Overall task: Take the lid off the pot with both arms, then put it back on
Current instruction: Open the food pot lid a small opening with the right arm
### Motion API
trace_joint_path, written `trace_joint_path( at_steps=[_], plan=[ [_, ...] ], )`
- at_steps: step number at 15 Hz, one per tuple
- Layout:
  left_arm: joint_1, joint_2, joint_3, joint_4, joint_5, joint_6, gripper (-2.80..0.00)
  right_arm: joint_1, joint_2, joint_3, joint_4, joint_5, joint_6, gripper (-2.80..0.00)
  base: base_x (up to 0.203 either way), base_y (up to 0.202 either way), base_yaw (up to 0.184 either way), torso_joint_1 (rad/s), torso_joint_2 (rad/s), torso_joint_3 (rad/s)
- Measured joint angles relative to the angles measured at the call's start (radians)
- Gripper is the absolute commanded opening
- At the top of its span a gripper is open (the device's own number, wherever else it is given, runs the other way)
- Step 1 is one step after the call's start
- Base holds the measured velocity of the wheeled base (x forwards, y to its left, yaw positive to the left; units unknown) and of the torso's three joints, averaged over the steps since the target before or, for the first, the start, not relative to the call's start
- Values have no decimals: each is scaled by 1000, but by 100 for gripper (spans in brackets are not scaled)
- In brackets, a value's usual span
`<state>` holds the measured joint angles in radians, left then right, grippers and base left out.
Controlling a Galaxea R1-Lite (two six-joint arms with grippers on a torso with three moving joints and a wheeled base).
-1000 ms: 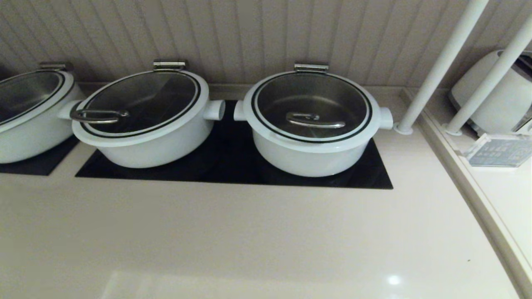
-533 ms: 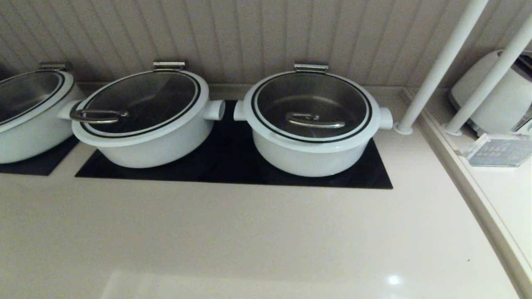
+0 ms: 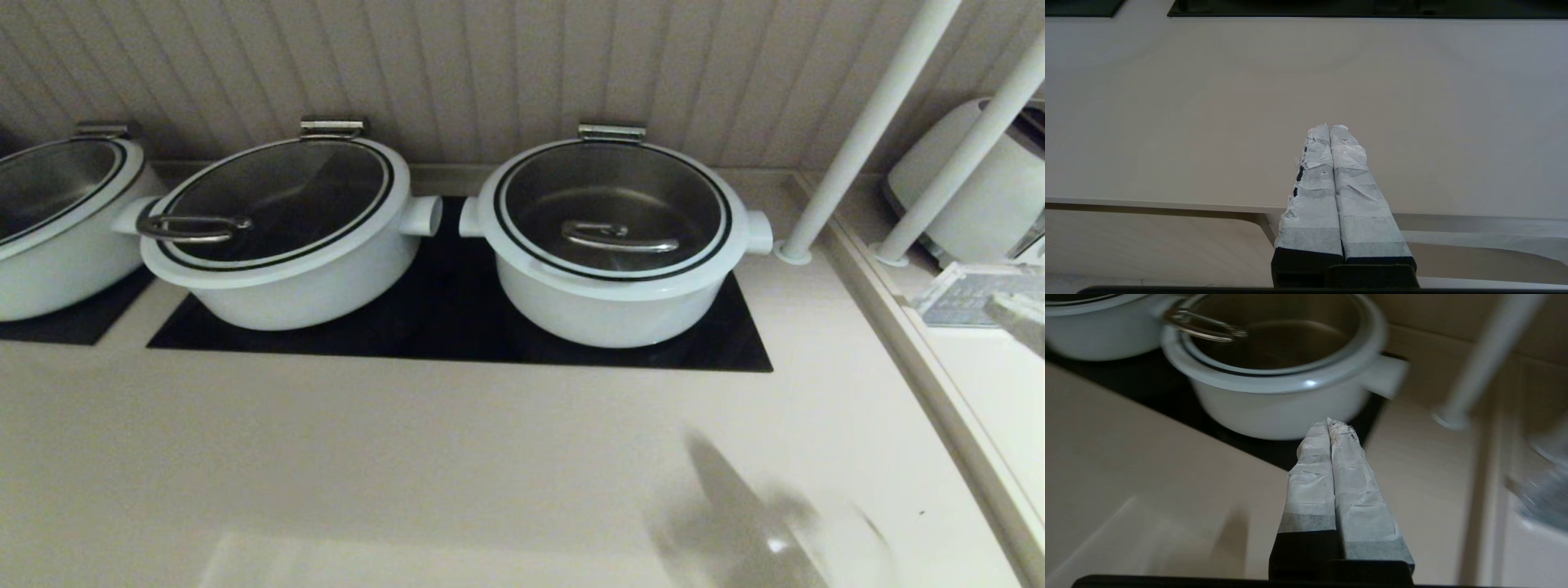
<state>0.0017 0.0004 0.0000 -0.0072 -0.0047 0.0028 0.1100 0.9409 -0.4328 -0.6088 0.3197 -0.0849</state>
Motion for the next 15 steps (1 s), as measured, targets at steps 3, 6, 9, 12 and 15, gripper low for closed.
trace_joint_path(
  at_steps=[3,6,9,12,15],
  plan=[
    [0,0,0,0,0,0,-280,77,173,-26,-123,41,-8,-280,0,0,0,0,0,0],
    [0,0,0,0,0,0,-280,186,337,-80,-239,44,-8,-280,0,0,0,0,0,0],
    [0,0,0,0,0,0,-280,315,474,-160,-304,38,-4,-280,0,0,0,0,0,0],
    [0,0,0,0,0,0,-280,382,562,-210,-309,30,-4,-280,0,0,0,0,0,0],
    [0,0,0,0,0,0,-280,397,615,-219,-310,29,-2,-280,0,0,0,0,0,0]
  ],
)
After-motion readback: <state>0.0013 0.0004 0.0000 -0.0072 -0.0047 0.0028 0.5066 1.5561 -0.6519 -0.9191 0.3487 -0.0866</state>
